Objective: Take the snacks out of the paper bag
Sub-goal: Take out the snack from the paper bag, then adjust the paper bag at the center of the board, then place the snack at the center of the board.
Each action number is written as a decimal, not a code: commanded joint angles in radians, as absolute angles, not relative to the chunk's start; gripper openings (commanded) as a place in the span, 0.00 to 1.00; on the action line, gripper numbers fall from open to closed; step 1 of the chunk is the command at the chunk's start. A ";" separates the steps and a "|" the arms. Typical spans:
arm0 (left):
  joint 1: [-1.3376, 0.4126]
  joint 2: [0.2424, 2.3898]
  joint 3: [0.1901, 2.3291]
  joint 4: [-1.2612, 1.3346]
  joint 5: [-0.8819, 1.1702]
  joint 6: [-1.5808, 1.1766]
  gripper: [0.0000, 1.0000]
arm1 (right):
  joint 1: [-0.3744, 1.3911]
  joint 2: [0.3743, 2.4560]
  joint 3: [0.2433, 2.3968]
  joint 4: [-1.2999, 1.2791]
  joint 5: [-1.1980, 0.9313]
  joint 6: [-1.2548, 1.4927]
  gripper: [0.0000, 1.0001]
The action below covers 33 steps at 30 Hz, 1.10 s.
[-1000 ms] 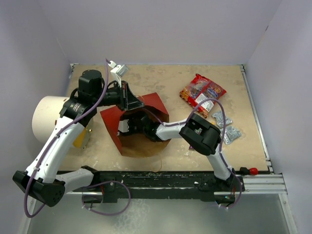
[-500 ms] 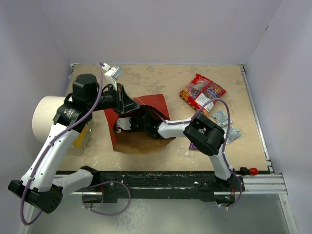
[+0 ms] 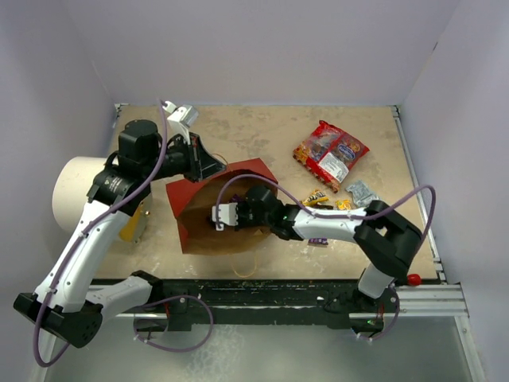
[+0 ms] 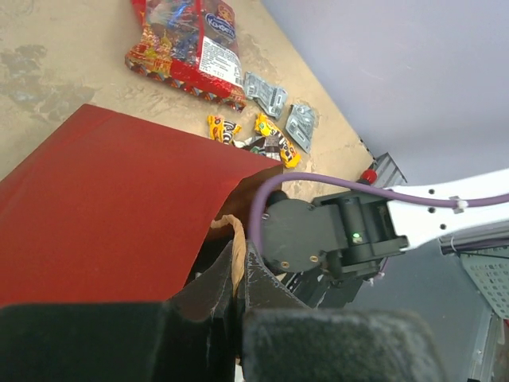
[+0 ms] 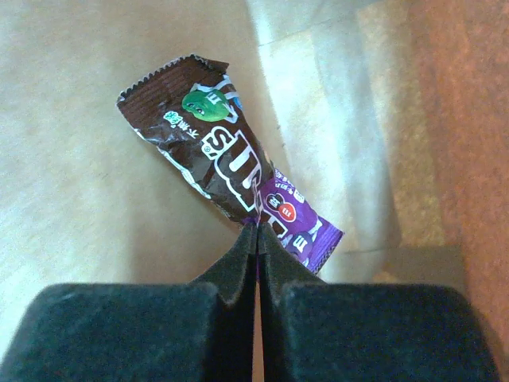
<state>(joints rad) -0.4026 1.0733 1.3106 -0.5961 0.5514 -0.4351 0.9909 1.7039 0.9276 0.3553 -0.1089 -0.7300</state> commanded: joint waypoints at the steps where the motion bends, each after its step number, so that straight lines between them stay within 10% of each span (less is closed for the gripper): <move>1: -0.404 1.086 1.300 -0.520 0.548 -0.448 0.00 | 1.011 1.578 0.874 0.318 -0.182 -0.708 0.00; 20: -0.405 1.107 1.266 -0.436 0.507 -0.641 0.00 | 1.014 0.985 0.865 0.000 -0.158 -0.694 0.00; 33: -0.400 1.139 1.345 -0.365 0.509 -0.857 0.00 | 1.011 0.821 1.129 -0.071 0.221 -0.645 0.00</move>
